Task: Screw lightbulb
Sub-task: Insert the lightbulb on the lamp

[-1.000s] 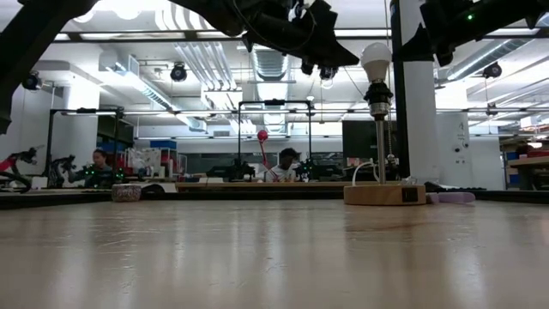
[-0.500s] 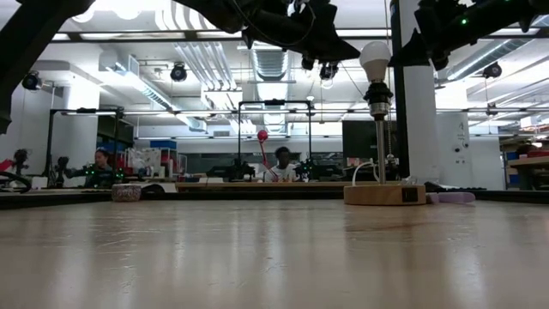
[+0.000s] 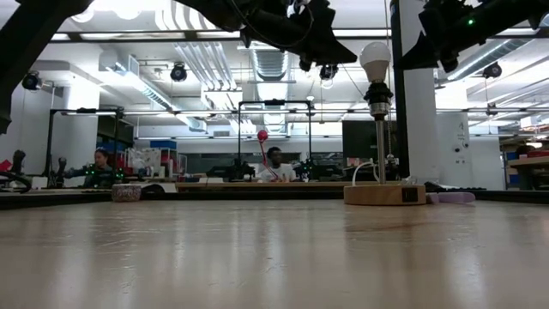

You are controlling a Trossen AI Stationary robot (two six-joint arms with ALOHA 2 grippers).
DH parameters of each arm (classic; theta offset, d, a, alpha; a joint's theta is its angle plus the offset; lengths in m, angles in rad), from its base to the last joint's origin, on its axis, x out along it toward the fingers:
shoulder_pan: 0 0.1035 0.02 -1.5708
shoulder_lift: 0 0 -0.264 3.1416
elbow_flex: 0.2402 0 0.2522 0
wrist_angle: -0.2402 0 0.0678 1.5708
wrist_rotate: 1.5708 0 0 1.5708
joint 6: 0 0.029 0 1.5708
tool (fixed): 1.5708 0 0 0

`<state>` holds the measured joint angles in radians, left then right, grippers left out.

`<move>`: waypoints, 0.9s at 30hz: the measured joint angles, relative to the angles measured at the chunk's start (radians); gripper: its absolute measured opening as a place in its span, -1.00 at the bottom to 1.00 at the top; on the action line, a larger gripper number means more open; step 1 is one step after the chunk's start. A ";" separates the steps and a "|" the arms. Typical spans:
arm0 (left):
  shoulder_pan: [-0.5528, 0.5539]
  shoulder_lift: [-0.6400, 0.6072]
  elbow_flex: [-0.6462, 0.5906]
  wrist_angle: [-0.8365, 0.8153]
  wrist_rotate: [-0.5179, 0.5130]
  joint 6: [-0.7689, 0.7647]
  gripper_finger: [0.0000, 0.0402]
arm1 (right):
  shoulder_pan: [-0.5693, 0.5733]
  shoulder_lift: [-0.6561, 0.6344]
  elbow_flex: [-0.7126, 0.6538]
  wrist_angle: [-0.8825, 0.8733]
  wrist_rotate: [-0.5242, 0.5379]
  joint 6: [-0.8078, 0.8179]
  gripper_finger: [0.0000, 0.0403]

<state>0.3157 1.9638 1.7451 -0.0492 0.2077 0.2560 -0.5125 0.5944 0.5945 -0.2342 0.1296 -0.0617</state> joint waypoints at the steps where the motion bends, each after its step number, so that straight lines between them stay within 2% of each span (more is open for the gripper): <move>1: 0.000 -0.005 0.000 -0.014 0.000 0.000 -1.00 | 0.000 -0.002 0.000 0.006 0.005 -0.007 -0.94; 9: -0.012 -0.010 0.001 -0.008 0.067 -0.006 -1.00 | 0.000 0.003 0.000 0.067 -0.007 -0.070 -0.94; 12: -0.016 -0.010 0.003 0.001 0.070 -0.006 -1.00 | 0.000 0.017 0.000 0.068 -0.057 -0.079 -0.94; 27: -0.010 -0.002 0.002 0.052 0.017 0.018 -1.00 | 0.002 0.021 0.000 0.080 -0.101 -0.057 -0.94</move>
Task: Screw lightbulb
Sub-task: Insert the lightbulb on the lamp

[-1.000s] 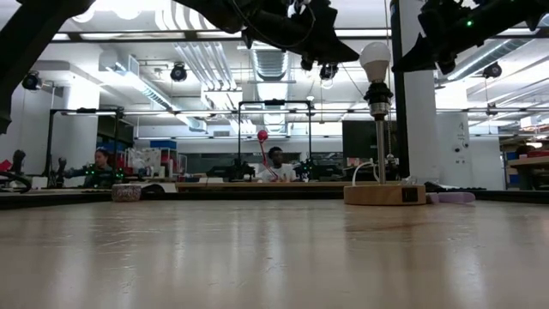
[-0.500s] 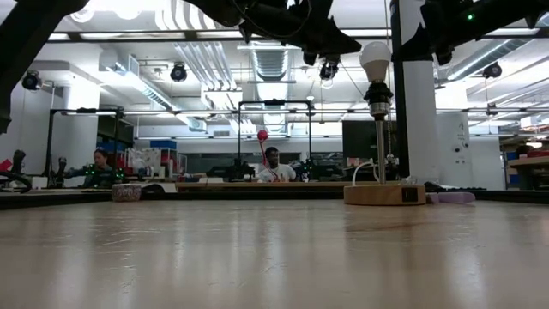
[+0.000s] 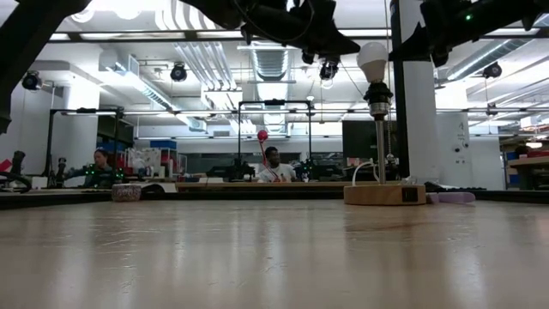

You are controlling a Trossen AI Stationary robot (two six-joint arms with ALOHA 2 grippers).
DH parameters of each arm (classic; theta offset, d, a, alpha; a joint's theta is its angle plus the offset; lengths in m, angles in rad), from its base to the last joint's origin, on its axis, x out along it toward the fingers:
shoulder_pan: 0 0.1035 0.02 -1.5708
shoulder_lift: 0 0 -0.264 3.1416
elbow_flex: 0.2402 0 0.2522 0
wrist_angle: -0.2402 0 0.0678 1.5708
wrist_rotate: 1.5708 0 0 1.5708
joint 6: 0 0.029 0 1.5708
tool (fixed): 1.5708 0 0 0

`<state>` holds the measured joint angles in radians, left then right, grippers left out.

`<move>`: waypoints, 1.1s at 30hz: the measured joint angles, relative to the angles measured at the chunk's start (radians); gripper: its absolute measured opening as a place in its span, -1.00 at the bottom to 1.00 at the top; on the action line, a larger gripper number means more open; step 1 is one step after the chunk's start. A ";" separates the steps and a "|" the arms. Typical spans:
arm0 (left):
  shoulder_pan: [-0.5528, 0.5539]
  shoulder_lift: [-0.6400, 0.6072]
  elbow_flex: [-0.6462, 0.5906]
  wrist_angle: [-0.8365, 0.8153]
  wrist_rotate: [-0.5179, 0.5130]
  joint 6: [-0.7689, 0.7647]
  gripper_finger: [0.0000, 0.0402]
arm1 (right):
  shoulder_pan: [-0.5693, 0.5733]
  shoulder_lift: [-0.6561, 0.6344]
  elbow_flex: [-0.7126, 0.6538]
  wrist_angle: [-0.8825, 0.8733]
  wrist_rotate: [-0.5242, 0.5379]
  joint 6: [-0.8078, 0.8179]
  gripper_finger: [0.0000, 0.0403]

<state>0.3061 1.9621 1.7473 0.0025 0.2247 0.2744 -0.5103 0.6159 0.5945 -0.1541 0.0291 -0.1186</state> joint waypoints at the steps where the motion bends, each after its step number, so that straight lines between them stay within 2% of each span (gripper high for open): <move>1: 0.000 0.000 0.000 0.000 -0.004 0.003 -1.00 | 0.000 0.000 0.000 -0.001 0.000 0.001 -0.94; 24: 0.006 0.018 0.001 0.032 -0.006 0.025 -1.00 | 0.035 -0.039 0.000 -0.045 -0.012 0.025 -0.94; 33: 0.011 0.020 0.001 0.024 -0.006 0.031 -1.00 | 0.044 -0.066 0.000 -0.090 -0.005 0.087 -0.94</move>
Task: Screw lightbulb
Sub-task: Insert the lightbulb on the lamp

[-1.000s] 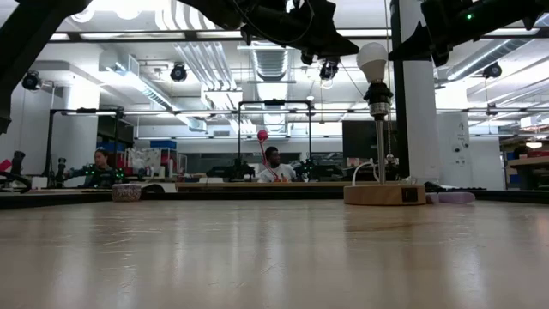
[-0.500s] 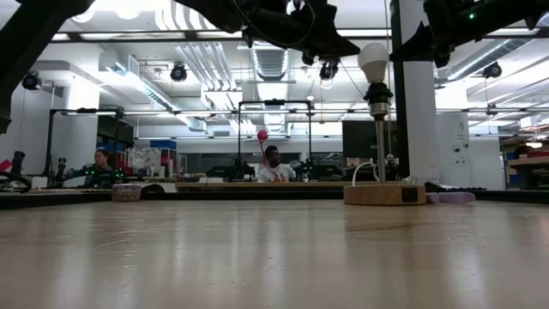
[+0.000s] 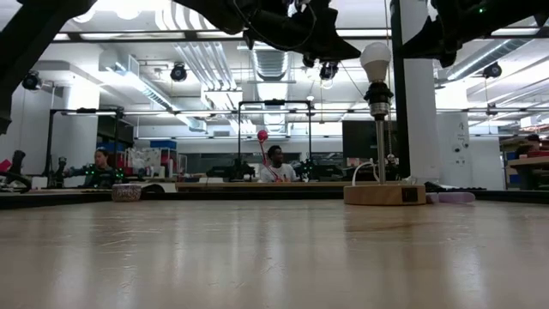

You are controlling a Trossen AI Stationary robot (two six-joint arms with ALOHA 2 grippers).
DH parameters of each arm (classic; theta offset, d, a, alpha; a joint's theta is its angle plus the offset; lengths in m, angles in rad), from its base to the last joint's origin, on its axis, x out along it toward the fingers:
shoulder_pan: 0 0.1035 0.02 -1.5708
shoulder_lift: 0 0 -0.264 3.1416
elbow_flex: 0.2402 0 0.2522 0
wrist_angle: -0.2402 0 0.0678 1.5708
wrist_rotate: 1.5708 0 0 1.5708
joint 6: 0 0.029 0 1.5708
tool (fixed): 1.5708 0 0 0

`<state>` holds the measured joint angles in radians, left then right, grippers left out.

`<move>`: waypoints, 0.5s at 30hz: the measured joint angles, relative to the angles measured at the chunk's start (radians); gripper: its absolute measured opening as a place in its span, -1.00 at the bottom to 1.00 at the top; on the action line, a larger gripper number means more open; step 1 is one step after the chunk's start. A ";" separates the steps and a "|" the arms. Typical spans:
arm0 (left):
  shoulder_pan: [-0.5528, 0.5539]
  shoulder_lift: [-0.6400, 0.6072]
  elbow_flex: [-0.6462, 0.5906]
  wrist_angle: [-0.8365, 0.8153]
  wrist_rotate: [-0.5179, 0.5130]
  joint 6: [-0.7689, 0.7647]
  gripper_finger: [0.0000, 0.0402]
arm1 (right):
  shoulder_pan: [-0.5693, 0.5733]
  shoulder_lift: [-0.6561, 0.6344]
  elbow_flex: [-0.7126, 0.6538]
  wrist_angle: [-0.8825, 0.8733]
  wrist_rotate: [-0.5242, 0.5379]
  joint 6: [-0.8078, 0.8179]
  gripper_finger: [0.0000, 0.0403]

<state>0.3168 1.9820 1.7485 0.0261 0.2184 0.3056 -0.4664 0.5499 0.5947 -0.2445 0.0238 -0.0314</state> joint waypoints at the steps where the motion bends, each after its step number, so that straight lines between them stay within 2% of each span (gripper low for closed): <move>1: 0.000 -0.001 0.000 -0.002 0.000 0.000 -1.00 | 0.000 -0.001 0.000 -0.003 0.004 0.005 -0.94; 7: 0.000 -0.037 0.000 -0.079 0.001 0.009 -1.00 | 0.000 -0.002 0.000 -0.006 0.089 0.000 -0.94; 10: -0.002 -0.045 0.000 -0.083 0.044 0.012 -1.00 | 0.000 0.003 0.000 0.003 0.130 -0.030 -0.94; 15: -0.003 -0.044 0.000 -0.053 0.078 0.012 -1.00 | 0.000 0.034 0.000 0.071 0.114 -0.070 -0.94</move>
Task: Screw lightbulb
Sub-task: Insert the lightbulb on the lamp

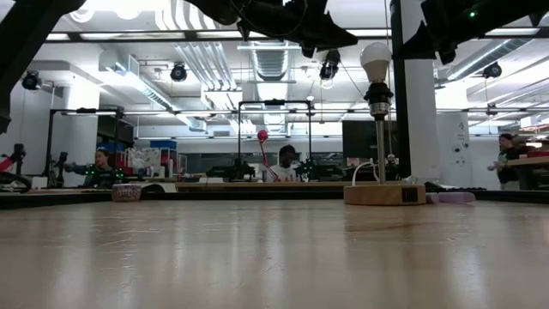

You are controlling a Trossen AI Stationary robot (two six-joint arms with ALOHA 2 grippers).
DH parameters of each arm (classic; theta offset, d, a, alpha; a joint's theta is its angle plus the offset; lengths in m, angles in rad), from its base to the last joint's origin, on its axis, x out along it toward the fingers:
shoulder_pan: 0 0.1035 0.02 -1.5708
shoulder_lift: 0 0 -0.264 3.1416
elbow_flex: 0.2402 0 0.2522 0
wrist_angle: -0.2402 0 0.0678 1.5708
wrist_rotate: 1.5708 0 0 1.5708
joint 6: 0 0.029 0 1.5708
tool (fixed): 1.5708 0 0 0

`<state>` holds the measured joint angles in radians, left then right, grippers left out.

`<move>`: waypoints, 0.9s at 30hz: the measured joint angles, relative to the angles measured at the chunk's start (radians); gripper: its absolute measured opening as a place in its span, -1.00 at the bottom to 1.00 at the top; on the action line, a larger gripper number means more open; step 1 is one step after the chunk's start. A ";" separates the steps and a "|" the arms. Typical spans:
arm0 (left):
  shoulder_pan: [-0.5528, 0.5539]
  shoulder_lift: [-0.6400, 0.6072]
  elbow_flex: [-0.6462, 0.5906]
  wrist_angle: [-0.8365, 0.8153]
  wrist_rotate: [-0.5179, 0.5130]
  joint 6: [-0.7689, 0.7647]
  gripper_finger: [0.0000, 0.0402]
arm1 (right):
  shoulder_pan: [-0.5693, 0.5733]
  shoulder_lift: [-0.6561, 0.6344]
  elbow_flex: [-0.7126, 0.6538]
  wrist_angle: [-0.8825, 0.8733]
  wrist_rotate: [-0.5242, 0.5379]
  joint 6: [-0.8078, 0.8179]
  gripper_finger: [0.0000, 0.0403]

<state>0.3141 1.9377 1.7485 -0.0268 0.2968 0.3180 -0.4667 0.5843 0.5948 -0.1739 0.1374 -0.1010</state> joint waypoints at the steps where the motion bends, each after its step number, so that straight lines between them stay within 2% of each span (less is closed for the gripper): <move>1: 0.000 0.001 0.000 0.000 0.000 0.000 -1.00 | 0.000 0.006 0.000 0.006 -0.010 -0.001 -0.94; 7: 0.000 0.025 -0.002 0.012 -0.003 0.000 -1.00 | 0.000 0.052 0.000 0.019 -0.039 0.030 -0.94; 10: 0.001 0.032 -0.002 0.019 -0.053 -0.001 -1.00 | 0.000 0.057 0.000 0.018 -0.037 0.040 -0.94; 27: 0.005 0.039 -0.002 0.038 -0.071 0.053 -1.00 | 0.007 0.015 0.000 -0.039 -0.076 0.077 -0.94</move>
<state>0.3189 1.9762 1.7466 0.0113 0.2260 0.3708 -0.4599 0.5992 0.5945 -0.2130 0.0618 -0.0245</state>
